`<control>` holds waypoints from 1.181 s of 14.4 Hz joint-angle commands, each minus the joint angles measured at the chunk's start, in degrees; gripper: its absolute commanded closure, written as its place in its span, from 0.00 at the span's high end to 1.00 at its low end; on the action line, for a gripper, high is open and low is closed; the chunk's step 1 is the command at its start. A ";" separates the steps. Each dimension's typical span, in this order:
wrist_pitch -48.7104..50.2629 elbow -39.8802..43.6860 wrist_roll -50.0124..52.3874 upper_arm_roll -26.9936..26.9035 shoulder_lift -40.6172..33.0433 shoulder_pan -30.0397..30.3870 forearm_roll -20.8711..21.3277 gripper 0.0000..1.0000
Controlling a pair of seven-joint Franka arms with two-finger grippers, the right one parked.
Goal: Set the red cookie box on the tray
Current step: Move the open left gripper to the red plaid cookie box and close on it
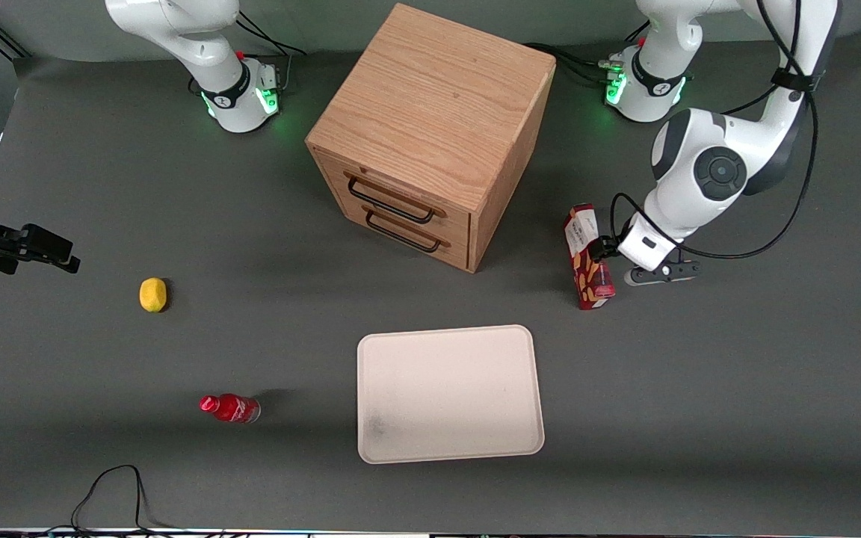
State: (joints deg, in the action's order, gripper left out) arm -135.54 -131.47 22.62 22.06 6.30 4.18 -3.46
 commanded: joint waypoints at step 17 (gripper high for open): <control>-12.82 -5.20 6.21 -0.09 5.56 -4.18 0.55 0.00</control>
State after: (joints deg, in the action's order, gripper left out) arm -148.04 -136.38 27.72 22.23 12.48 0.50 -3.46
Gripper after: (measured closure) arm 0.652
